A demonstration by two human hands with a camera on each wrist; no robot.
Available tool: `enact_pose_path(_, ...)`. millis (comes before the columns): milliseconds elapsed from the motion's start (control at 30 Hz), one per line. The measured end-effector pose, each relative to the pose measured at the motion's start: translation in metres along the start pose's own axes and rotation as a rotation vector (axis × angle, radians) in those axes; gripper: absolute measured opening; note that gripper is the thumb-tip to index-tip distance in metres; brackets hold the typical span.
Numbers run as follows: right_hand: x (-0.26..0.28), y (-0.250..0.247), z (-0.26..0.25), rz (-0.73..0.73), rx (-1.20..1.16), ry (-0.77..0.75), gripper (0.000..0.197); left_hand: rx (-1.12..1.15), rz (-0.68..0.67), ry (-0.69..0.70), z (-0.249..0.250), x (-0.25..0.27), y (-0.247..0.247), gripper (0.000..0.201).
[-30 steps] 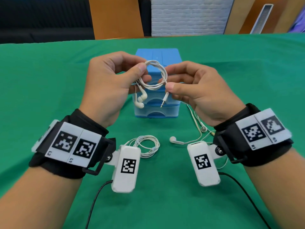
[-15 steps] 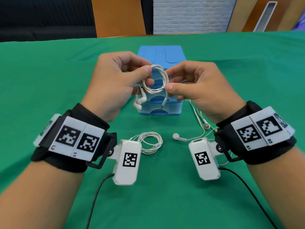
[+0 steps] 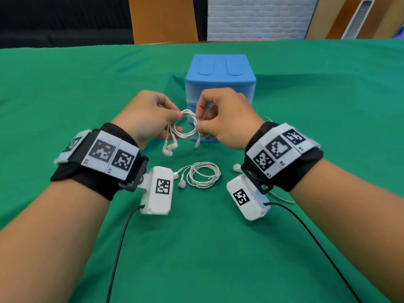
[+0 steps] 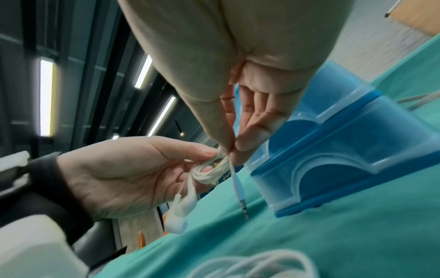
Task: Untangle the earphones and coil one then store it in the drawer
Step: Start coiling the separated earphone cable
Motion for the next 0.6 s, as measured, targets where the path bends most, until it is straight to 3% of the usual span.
enact_pose_path(133, -0.008, 0.016, -0.005, -0.125, 0.123, 0.006, 0.014, -0.092, -0.035, -0.091, -0.017, -0.004, 0.0, 0.019)
enact_pose_path(267, -0.01, 0.036, 0.006, -0.371, 0.121, 0.093, 0.014, -0.514, -0.111, -0.184, -0.026, -0.009, -0.001, 0.013)
enact_pose_path(367, -0.013, 0.038, 0.009, -0.413, 0.137, 0.103, 0.017, -0.751, -0.134, -0.215, -0.023, -0.007, 0.0, 0.011)
enact_pose_path(600, -0.008, 0.038, 0.01, -0.454, 0.104, 0.124, 0.015, -0.914, -0.144, -0.227, -0.019, -0.009, 0.005, 0.012)
Point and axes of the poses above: each hand's wrist, its own x-axis away from the middle knuckle, its own y-axis out of the palm, z = x × y, the point moved 7 cm from there along -x, towards the middle knuckle, and after that the axes turned 13 degrees about -z, right-handed, at the moved point
